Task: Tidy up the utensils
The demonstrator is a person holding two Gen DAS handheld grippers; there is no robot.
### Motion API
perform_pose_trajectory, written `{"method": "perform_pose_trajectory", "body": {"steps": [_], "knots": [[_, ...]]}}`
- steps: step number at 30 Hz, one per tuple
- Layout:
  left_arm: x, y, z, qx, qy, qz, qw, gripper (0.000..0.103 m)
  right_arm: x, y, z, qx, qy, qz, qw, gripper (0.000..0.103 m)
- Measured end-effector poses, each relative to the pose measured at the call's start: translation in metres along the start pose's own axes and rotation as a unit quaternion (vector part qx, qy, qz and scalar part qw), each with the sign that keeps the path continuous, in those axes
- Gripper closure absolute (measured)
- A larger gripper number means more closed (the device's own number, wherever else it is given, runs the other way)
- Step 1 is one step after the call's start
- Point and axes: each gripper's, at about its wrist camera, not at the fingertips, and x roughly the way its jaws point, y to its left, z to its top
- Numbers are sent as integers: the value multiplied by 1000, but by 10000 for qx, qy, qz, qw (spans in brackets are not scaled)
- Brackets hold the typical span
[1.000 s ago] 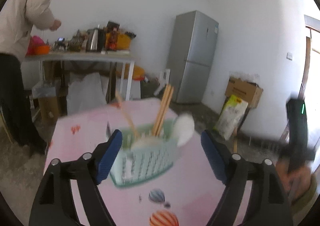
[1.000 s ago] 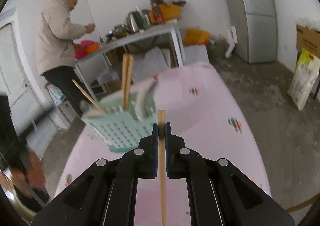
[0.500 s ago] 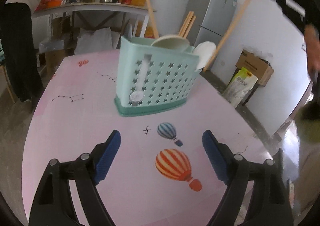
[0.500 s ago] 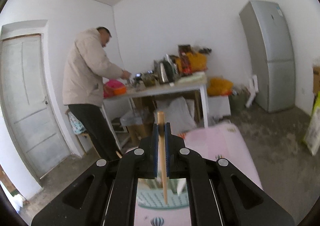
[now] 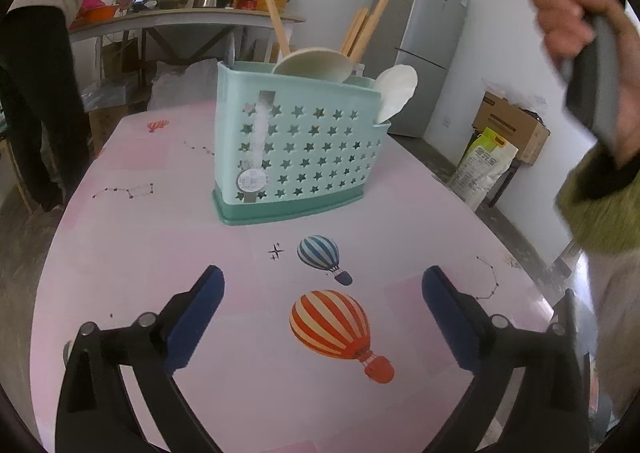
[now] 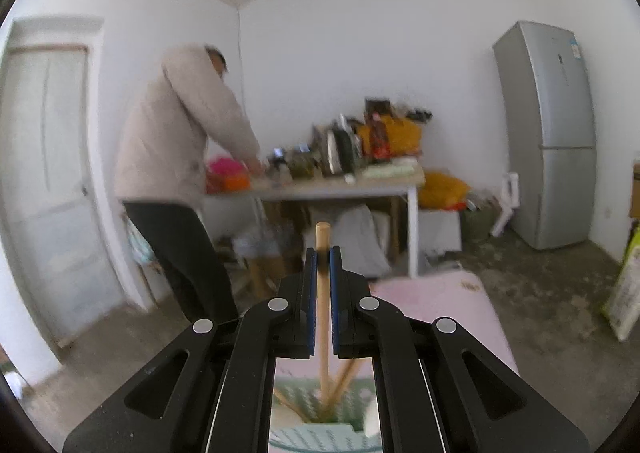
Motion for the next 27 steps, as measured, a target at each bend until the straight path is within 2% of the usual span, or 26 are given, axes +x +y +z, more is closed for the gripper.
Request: {"method": "perform_pose_trajectory", "body": {"steps": [5, 6, 8, 10, 13, 17, 21, 27], "knots": [[0, -2, -2, -50, -6, 167, 9998, 6, 20, -15, -28, 257, 780, 54, 9966, 97], [-1, -3, -2, -58, -14, 202, 9998, 6, 19, -14, -30, 283, 794, 38, 9964, 97], [-3, -2, 0, -89, -67, 320, 9994, 6, 7, -19, -29, 307, 735, -8, 9968, 88], [-7, -1, 4, -125, -156, 448, 9988, 6, -16, -24, -25, 388, 502, -34, 9980, 67], [-12, -2, 9, -158, -273, 609, 9976, 6, -51, -28, -24, 408, 139, -60, 9991, 60], [-17, -9, 14, -91, -364, 685, 9969, 6, -87, -33, -34, 427, -107, -122, 9990, 52], [-20, -19, 19, -45, -379, 661, 9971, 6, -110, -31, -64, 306, 38, -398, 9987, 38], [-21, -34, 28, 29, -468, 857, 9952, 6, -105, -18, -118, 58, 711, -916, 9932, 17]]}}
